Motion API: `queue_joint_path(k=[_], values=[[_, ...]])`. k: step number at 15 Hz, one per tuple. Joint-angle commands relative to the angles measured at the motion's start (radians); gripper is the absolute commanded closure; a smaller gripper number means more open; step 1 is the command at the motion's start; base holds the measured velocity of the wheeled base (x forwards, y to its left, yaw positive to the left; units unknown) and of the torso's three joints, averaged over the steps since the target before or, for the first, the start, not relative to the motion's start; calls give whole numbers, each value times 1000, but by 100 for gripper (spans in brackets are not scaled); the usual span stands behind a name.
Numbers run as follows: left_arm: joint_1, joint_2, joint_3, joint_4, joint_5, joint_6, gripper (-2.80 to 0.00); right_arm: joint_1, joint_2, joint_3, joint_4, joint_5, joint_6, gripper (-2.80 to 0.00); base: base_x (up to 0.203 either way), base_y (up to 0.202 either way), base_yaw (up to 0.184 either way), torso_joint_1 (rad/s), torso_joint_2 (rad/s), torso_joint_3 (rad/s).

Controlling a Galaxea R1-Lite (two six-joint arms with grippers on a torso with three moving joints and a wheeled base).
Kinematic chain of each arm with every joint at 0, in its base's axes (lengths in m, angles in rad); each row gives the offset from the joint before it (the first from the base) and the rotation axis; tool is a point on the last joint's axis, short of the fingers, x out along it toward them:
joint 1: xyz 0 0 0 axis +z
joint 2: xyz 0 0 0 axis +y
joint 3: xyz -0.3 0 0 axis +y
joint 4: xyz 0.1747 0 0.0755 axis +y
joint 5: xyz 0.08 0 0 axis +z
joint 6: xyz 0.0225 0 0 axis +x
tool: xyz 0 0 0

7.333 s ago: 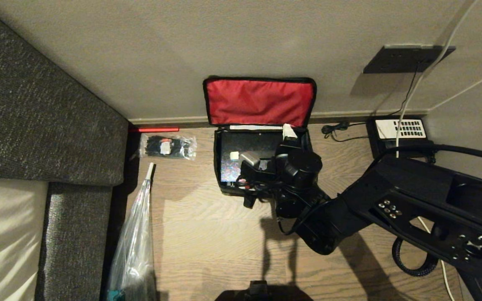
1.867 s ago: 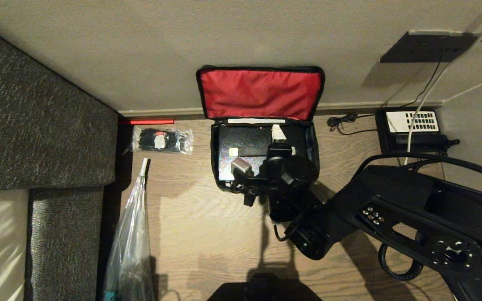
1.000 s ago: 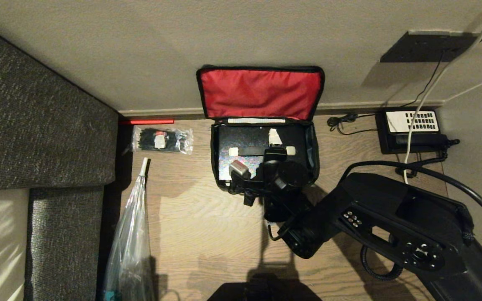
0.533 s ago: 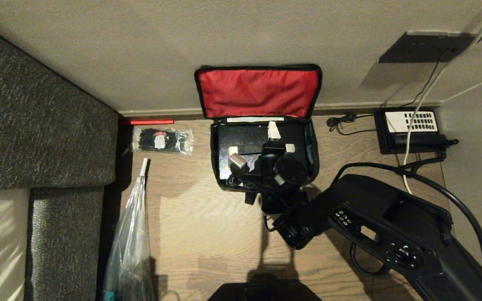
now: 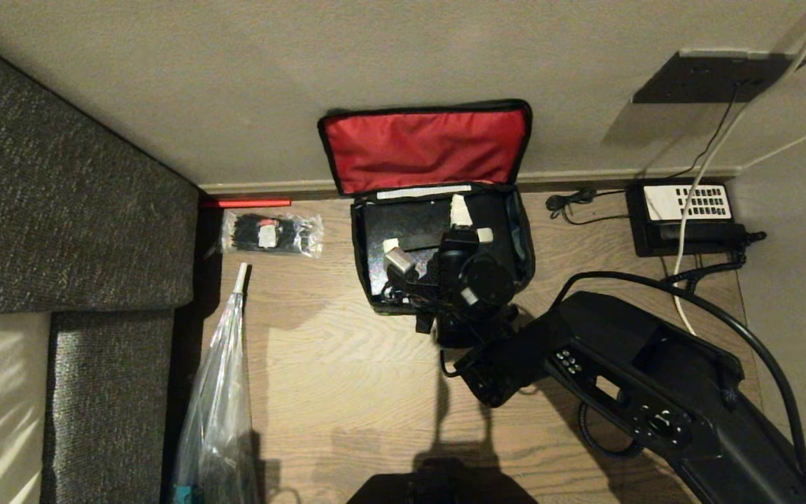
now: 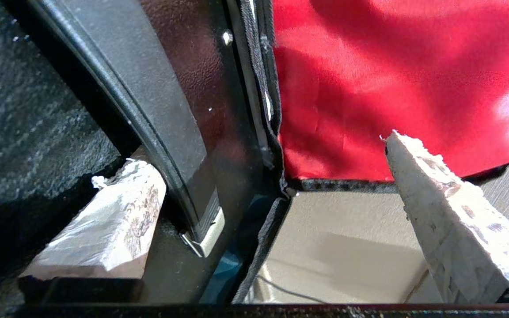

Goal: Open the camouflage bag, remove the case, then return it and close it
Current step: Grip the handle

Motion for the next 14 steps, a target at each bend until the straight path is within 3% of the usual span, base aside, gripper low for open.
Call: queue_joint_path(k=[1, 4, 14], values=[[0, -3, 3, -1, 0, 0, 0, 0, 7, -21, -8, -3, 5, -280, 0, 0, 0, 0, 0, 0], [0, -3, 3, -1, 0, 0, 0, 0, -41, 82, -8, 0, 7, -280, 0, 0, 0, 0, 0, 0], [0, -3, 3, 0, 0, -1, 0, -13, -28, -26, -1, -2, 14, -280, 0, 0, 0, 0, 0, 0]])
